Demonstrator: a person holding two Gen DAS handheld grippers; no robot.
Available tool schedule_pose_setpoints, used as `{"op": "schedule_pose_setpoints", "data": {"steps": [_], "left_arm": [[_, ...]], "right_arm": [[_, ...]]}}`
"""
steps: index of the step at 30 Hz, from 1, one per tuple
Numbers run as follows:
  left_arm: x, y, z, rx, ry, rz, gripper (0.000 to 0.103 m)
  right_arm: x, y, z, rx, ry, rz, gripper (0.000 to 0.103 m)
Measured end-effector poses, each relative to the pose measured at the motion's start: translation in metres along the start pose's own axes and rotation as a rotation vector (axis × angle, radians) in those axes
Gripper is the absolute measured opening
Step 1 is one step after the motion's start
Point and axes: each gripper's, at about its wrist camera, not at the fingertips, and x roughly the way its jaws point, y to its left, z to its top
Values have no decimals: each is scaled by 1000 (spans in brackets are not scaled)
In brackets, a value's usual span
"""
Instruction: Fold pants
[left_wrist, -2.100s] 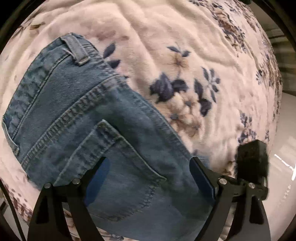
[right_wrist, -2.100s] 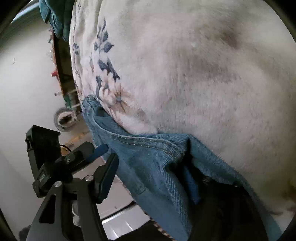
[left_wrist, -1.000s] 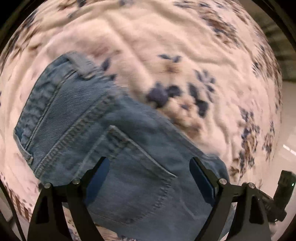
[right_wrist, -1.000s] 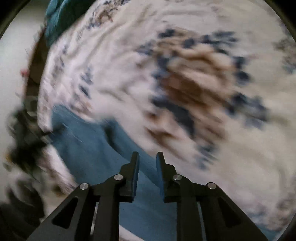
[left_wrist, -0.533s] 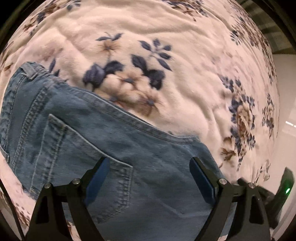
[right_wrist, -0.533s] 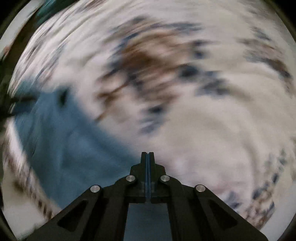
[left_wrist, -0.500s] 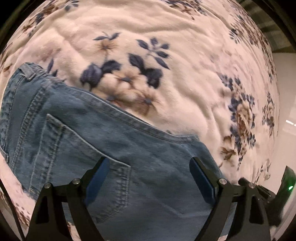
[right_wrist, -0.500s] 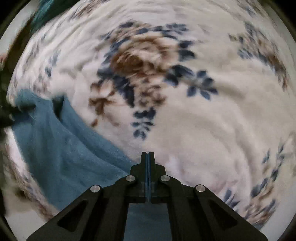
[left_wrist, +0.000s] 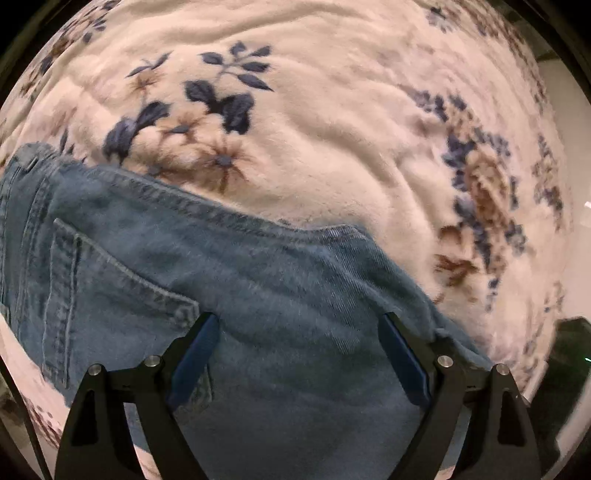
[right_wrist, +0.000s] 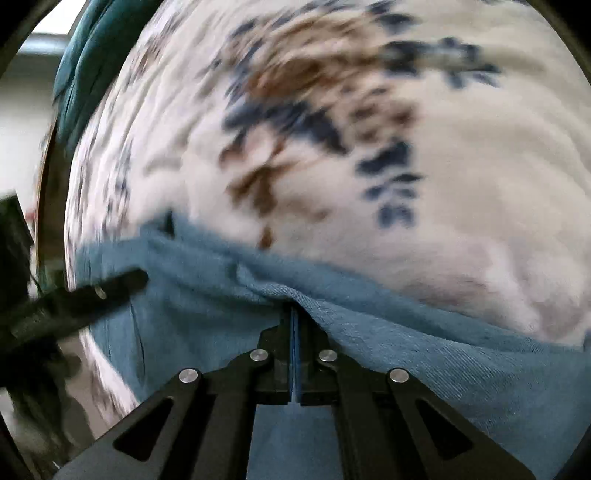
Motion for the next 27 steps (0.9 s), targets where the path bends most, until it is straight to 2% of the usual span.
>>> {"op": "schedule_pose_setpoints", "data": {"steps": [2,4,5,7,9,11,13,14,16,17,18,20,22,24,27], "left_arm": [[17,-7,8,21,10,45,91],[27,-12,14,23,10,58,100],[30,-15,18,27,9,70,101],[31,-21,22,39,-2,90,102],[30,-24,26,43,-20,100,102],[24,-26,25,43,-27,98,102],[14,-29,20,63,-48,83,102],[3,-30,15,80,-69,70,102],[-21,-32,1,100,-120,34,102],[-39,-35,-13,121,-178,12,102],[-48,-38,-23,137,-213,1,103],[-67,-42,-50,189,-283,-31,103],[-69,-47,-73,231,-291,-24,103],[-54,-54,-95,248,-264,-28,103],[-20,-49,-106,220,-162,-12,103]], "right_arm": [[-6,-2,-1,13,-36,-26,0],[-6,-3,-1,25,-68,-56,0],[3,7,-10,43,-84,-66,0],[2,2,-12,96,-125,-86,0],[0,-9,-22,143,-164,-158,0],[0,-24,-21,202,-131,-80,0],[-13,-28,-24,201,-136,-43,0],[-26,-32,-29,194,-134,-28,9],[-57,-43,-45,202,-174,-18,42],[-73,-47,-59,212,-211,-1,70],[-95,-58,-80,239,-262,21,82],[-117,-74,-115,310,-308,20,82],[-142,-108,-164,430,-352,0,83],[-162,-157,-216,594,-412,-32,83],[-180,-231,-287,834,-462,-113,83]]}}
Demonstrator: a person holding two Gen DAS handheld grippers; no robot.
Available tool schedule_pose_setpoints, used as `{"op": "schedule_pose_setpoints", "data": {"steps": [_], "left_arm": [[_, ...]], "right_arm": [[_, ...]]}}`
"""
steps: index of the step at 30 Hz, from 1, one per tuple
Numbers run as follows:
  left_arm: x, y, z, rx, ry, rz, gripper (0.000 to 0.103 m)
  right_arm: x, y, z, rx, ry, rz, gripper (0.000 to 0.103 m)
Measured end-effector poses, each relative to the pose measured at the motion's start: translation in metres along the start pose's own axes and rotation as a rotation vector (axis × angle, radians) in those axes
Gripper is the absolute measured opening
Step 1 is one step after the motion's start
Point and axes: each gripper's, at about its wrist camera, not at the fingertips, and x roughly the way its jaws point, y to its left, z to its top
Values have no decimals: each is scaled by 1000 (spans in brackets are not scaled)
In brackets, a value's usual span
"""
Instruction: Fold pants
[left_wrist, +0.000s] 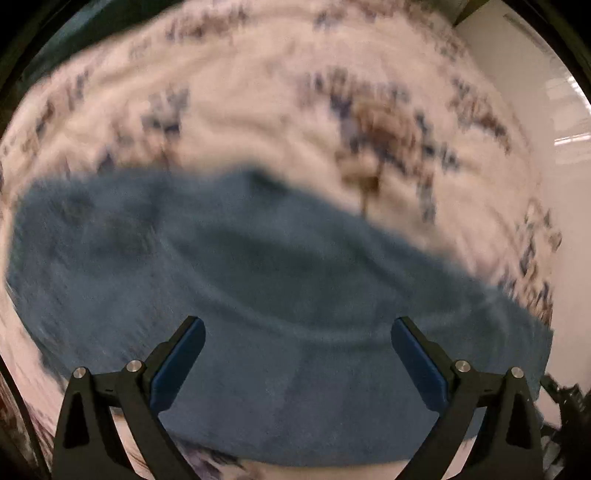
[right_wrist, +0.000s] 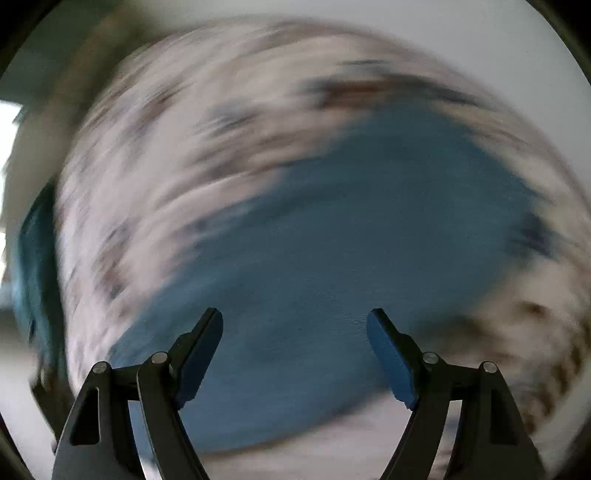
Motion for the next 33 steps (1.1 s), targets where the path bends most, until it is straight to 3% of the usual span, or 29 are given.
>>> {"op": "schedule_pose_setpoints", "data": {"steps": [3,4,7,10,11,12,13,15,18,19,20,22,24,25,27,29,32,33], "left_arm": [[32,-10,-16,-34,86,22,103],[42,-13,-19,-36,106,42,103],[51,-22,-20,-17,89,99,103],[59,-24,-17,-39,93,110,103],[64,-23,-13,-56,101,109,103],[67,-22,-9,-75,108,108,103],[71,-21,-5,-101,122,109,103],[75,-21,0,-126,145,122,103],[74,-22,8,-169,178,137,103],[69,-23,9,-185,163,133,103],[61,-26,10,-193,135,119,103],[43,-35,8,-175,86,85,103],[25,-53,5,-111,32,83,103],[20,-60,2,-78,15,94,103],[16,-72,-1,-40,5,99,103],[18,-77,-4,-34,13,105,103],[20,-81,-6,-41,16,101,103],[20,-82,-7,-39,10,95,103]], "right_arm": [[0,-91,21,213,-12,7,83],[6,-112,26,263,-13,62,83],[31,-143,44,319,-7,181,83],[48,-139,56,295,-19,248,82],[48,-133,58,263,-24,253,71],[49,-124,61,223,-16,294,47],[51,-116,61,196,5,300,43],[52,-109,65,160,20,323,45],[69,-122,69,213,59,376,42],[69,-124,69,230,53,390,20],[64,-126,70,228,32,391,7],[38,-118,70,181,-68,358,6],[9,-93,68,17,-185,302,6],[6,-88,68,-17,-202,301,6],[23,-96,73,36,-164,294,6],[53,-112,79,164,-74,361,7],[78,-130,84,299,1,496,15],[82,-130,85,315,2,536,26]]}}
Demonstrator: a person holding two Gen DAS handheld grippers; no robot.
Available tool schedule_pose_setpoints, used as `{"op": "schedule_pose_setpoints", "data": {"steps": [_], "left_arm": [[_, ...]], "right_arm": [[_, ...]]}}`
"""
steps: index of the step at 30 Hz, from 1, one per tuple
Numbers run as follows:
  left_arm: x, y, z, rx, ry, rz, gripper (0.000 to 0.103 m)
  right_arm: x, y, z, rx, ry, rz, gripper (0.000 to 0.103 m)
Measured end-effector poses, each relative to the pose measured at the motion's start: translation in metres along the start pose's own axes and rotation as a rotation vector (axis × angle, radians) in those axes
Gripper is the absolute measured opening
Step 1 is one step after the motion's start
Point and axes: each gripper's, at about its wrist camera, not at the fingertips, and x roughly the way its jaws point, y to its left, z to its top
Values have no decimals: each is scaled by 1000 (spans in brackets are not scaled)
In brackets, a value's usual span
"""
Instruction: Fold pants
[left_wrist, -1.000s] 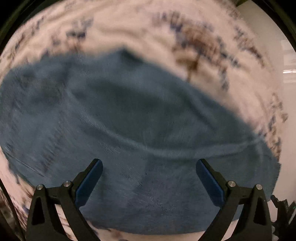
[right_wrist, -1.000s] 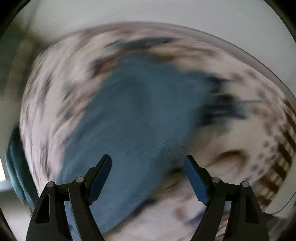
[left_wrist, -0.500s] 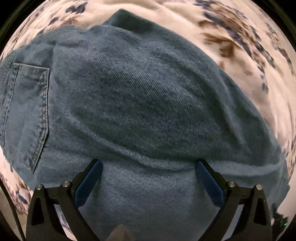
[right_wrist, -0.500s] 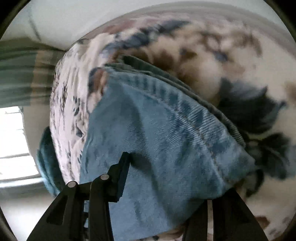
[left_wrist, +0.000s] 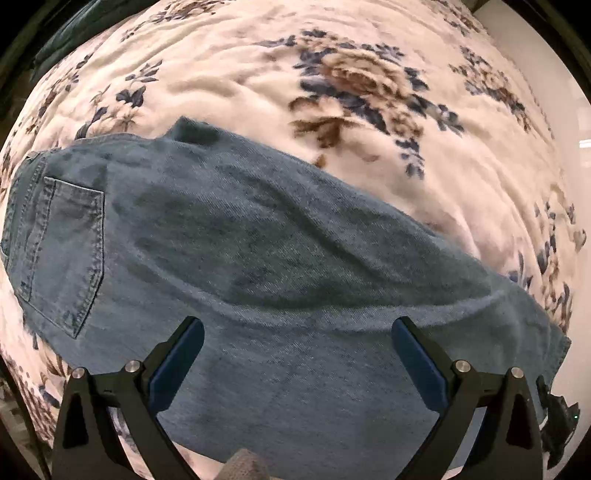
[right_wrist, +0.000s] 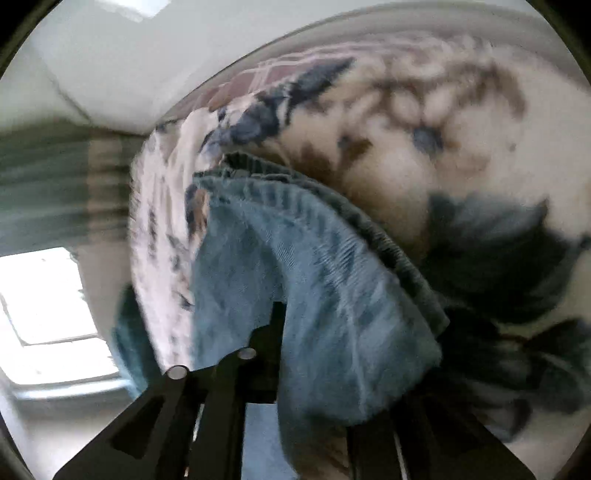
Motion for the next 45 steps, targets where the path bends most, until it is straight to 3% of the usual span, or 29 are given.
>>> {"op": "schedule_pose_setpoints", "data": {"steps": [3,4,6,9,13,16,20,23,27,31,34,40,42,44,45], "left_arm": [[0,6,-3,27,-13,14,103],[1,6,-4,34,-12,16,103],[0,12,-5,40,-14,22,103],[-14,27,0,47,-26,11,103],[-44,60,4,55,-62,6,103],[-63,94,7,39,-77,16,103],[-86,157,4,-45,-67,-2,103],[-101,206,4,-111,-69,-14,103],[-107,274,6,-208,-71,-3,103],[-101,329,4,-276,-54,25,103],[-98,351,0,-299,-43,35,103],[-92,359,2,-314,-31,14,103],[-91,354,8,-316,-27,-1,103],[-91,345,16,-319,-27,-40,103],[-92,341,20,-319,-29,-59,103]], "right_arm": [[8,2,-3,-36,-16,-7,28],[13,6,-5,-52,-32,-28,16],[13,17,-7,-54,-64,-60,7],[-13,60,-23,-159,-144,-110,6],[-33,165,-84,-485,-182,-225,6],[-31,216,-136,-642,-181,-270,6],[6,273,-210,-798,-149,-296,6],[58,298,-275,-891,-82,-310,6],[142,295,-380,-1072,8,-381,6],[216,258,-479,-1298,63,-493,6],[237,242,-519,-1424,37,-541,6],[235,233,-574,-1658,52,-537,8],[249,222,-583,-1740,126,-601,23],[254,217,-586,-1780,219,-612,31],[249,218,-586,-1784,251,-590,46]]}}
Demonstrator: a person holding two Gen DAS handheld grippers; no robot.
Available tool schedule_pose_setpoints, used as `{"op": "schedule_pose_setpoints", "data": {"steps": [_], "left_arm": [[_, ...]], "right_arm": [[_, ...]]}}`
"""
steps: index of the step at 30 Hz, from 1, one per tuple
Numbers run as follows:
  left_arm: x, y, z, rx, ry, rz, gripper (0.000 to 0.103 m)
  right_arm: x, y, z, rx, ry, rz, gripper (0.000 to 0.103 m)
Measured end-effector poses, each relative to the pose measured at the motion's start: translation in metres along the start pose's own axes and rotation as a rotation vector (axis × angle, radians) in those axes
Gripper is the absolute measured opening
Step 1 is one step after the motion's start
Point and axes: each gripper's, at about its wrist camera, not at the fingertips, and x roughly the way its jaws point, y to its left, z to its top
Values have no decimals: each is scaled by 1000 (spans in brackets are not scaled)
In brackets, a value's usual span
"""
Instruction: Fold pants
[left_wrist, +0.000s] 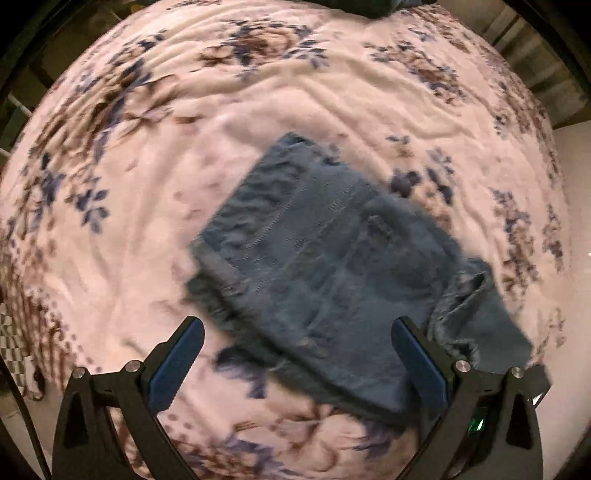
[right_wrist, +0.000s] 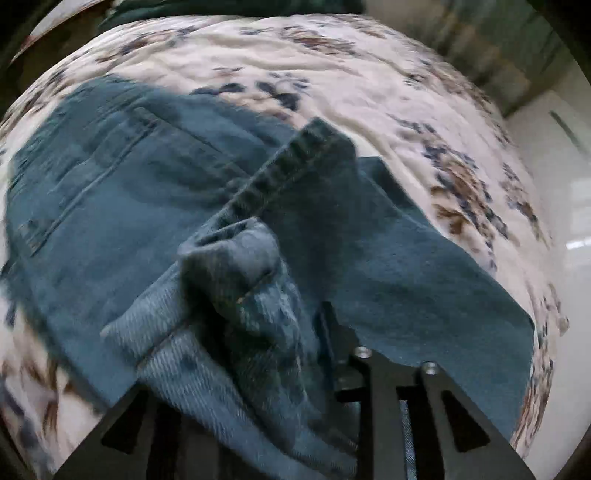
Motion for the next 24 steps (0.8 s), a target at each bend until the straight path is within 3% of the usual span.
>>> {"op": "schedule_pose_setpoints", "data": {"steps": [1,2,3,5,8,11,12,14,15,17,19,21,23,24], "left_arm": [[0,-9,3,3,4,-35,103],[1,-16,6,7,10,-55,103],[2,-25,8,15,18,-84,103],[10,-47,6,42,54,-136,103],[38,-88,-7,128,151,-188,103],[82,-124,-28,221,276,-166,103],[91,-130,-32,237,295,-154,103],[108,-143,-46,283,324,-121,101],[109,-146,-48,295,319,-108,93],[108,-152,-56,337,282,-75,68],[103,-153,-61,382,244,-17,35],[97,-147,-62,377,230,-24,24],[90,-140,-63,366,223,-32,19],[88,-137,-65,367,222,-31,18]], "right_arm": [[-10,-5,-2,20,0,81,59],[-20,-13,-5,61,8,173,89],[-30,-21,-8,106,10,252,91],[-56,-49,-23,256,3,369,91],[-88,-105,-70,568,29,415,92],[-91,-166,-135,935,95,444,90],[-84,-188,-166,1103,135,470,85],[-71,-211,-200,1275,170,508,76],[-62,-221,-219,1368,181,531,68],[-49,-229,-232,1449,184,572,66],[-34,-235,-239,1516,174,626,63],[-27,-238,-242,1563,168,648,63],[-23,-240,-243,1582,171,646,59],[-23,-240,-245,1587,176,633,45]]}}
